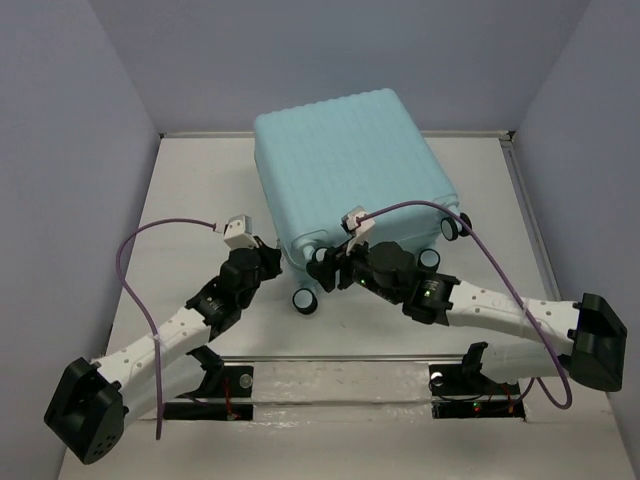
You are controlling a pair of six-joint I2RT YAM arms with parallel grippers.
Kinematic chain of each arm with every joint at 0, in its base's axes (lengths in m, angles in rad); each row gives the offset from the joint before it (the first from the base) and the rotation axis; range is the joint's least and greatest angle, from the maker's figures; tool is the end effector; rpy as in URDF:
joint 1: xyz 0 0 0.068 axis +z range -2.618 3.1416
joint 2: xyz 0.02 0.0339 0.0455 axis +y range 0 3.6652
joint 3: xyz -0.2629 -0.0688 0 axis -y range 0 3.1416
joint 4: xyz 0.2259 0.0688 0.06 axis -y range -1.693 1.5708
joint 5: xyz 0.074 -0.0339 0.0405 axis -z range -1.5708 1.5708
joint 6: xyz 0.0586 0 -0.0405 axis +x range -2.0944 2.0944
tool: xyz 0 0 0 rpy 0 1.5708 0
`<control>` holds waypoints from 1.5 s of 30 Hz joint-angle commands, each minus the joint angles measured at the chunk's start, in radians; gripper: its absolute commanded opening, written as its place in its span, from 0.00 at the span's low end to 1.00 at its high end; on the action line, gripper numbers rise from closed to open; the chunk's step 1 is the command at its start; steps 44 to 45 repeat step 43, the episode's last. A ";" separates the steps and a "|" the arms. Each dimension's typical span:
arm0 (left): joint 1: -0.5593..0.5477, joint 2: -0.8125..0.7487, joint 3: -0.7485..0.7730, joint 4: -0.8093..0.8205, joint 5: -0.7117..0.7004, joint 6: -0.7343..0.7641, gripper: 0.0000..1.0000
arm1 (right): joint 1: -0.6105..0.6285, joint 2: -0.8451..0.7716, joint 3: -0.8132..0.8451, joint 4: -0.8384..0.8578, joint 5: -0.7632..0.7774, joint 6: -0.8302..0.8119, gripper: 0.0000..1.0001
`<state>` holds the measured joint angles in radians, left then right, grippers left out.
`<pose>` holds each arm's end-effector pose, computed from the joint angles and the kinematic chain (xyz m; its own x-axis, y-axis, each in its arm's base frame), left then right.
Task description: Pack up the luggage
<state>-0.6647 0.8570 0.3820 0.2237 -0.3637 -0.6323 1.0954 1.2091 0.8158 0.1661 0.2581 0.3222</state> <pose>0.1710 -0.1075 0.2302 -0.3383 -0.4366 -0.8336 0.1306 0.8555 -0.5011 0.1442 0.2474 0.2988 -0.3340 0.0202 -0.9424 -0.6748 0.6929 0.2540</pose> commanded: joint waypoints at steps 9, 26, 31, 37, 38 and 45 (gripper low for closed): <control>0.232 0.027 0.190 0.022 -0.172 -0.010 0.31 | 0.098 -0.017 0.052 0.001 -0.051 0.011 0.07; 0.231 -0.461 0.596 -0.524 0.167 0.143 0.99 | 0.238 0.097 0.484 -0.290 0.122 -0.130 1.00; 0.231 -0.501 0.630 -0.463 0.310 0.166 0.99 | 0.238 -0.119 0.511 -0.462 0.206 -0.163 1.00; 0.231 -0.547 0.632 -0.411 0.338 0.209 0.99 | 0.238 -0.393 0.390 -0.419 0.430 -0.202 1.00; 0.231 -0.550 0.620 -0.409 0.345 0.213 0.99 | 0.238 -0.436 0.372 -0.395 0.455 -0.210 1.00; 0.231 -0.567 0.564 -0.383 0.329 0.224 0.99 | 0.238 -0.473 0.258 -0.280 0.578 -0.236 1.00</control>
